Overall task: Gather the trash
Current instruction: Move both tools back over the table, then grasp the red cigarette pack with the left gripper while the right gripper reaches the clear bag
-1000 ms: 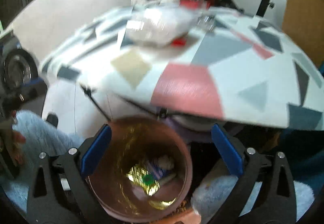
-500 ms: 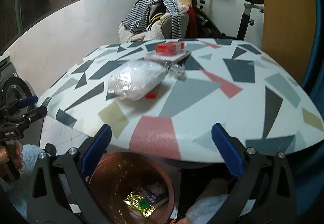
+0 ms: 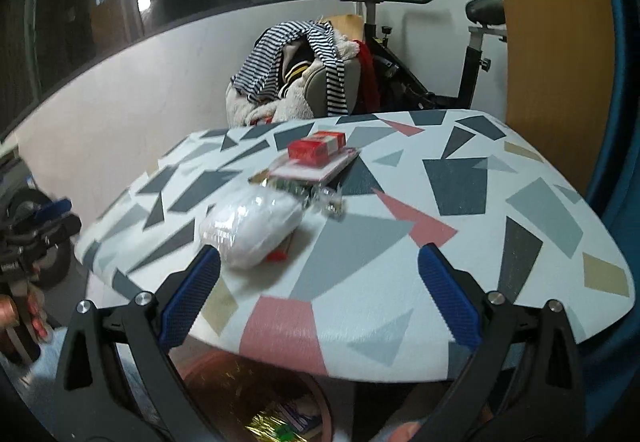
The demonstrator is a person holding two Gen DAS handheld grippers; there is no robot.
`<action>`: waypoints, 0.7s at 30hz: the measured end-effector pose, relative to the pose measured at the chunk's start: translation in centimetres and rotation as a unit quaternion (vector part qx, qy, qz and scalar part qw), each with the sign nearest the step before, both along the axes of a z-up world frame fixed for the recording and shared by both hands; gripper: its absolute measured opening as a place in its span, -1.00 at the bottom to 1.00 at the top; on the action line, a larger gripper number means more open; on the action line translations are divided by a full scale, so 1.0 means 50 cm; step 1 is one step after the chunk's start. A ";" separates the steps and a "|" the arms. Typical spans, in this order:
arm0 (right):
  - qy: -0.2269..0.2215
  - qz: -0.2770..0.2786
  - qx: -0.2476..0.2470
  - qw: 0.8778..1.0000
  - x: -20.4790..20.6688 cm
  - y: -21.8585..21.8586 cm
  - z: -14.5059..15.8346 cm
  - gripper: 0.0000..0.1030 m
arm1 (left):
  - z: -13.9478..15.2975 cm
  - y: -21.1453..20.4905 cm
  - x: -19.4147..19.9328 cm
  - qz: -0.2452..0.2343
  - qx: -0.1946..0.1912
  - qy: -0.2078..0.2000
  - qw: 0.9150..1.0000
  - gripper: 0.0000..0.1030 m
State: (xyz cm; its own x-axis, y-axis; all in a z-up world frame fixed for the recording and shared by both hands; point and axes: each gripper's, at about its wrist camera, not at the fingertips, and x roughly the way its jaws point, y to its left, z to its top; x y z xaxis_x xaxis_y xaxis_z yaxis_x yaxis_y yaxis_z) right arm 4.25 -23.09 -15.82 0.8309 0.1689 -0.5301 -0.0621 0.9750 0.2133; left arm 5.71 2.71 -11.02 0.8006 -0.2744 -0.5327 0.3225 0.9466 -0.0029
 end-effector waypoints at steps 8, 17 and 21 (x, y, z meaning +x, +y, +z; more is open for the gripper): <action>-0.004 -0.009 -0.052 0.999 0.097 -0.023 0.016 0.89 | 0.026 -0.012 0.057 0.001 -0.015 0.013 1.000 0.89; 0.082 0.026 -0.051 0.995 0.300 -0.045 -0.044 0.59 | 0.040 -0.016 0.194 0.005 -0.035 0.040 0.999 0.89; 0.110 0.043 -0.011 0.993 0.361 -0.038 -0.080 0.44 | 0.039 -0.031 0.253 -0.004 -0.035 0.051 0.998 0.89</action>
